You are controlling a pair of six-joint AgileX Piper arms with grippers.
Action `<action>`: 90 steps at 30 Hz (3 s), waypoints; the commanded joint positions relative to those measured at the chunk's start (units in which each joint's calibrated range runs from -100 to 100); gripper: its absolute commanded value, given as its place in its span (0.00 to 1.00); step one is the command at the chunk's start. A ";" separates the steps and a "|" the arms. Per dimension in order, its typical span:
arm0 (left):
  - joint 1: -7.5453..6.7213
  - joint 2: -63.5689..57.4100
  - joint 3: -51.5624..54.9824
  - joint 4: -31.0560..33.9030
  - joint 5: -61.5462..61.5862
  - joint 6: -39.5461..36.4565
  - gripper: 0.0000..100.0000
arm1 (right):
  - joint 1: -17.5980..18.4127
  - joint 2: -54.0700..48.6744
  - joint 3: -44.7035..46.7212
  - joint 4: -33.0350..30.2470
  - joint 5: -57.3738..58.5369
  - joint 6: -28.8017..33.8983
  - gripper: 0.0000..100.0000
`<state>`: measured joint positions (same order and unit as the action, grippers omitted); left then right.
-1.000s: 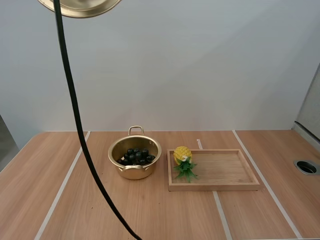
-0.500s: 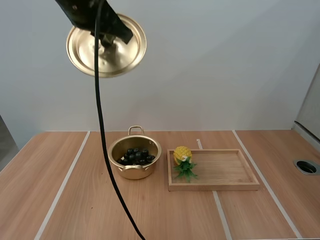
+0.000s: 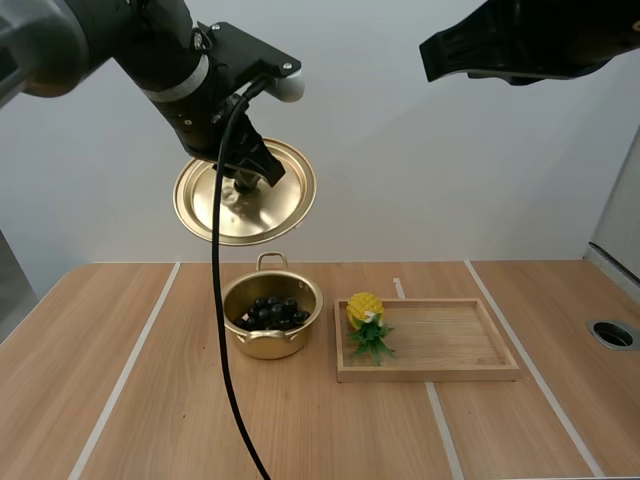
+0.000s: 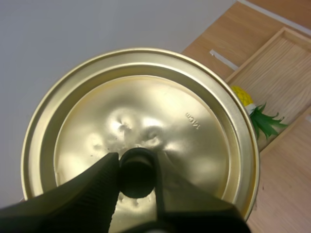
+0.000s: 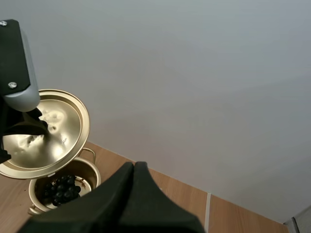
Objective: Open the pot, put the grape inside, and close it
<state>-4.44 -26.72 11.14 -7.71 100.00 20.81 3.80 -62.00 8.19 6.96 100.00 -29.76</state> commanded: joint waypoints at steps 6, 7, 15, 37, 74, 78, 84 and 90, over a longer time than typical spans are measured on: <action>-0.22 7.84 0.42 -1.92 0.00 1.50 0.00 | -0.19 -1.31 0.23 1.73 0.00 -0.48 0.00; -0.22 8.99 0.42 -2.46 0.00 2.08 0.00 | -0.19 -1.31 0.23 1.73 0.00 -0.48 0.00; -0.22 14.74 0.42 -5.76 0.00 3.53 0.00 | -0.19 -1.31 0.23 1.28 0.00 -0.48 0.00; -0.22 23.69 7.10 -6.51 -0.20 6.52 0.00 | -0.19 -1.31 0.23 1.16 0.00 -0.48 0.00; -0.22 34.78 7.10 -2.73 -13.34 6.34 0.00 | -0.19 -1.31 0.23 2.62 0.00 -0.48 0.00; -0.22 36.27 7.20 -2.73 -12.74 6.34 0.00 | -0.19 -1.31 0.23 2.62 0.00 -0.48 0.00; -0.22 36.56 7.24 -2.73 -13.34 6.23 0.00 | -0.19 -1.31 0.23 3.06 0.00 -0.48 0.00; -0.22 36.56 7.24 -2.73 -13.03 6.23 0.03 | -0.19 -1.31 0.23 3.83 0.00 -0.48 0.00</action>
<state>-4.44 8.53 18.06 -10.89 87.84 27.12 3.80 -62.66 8.19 10.29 100.00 -29.95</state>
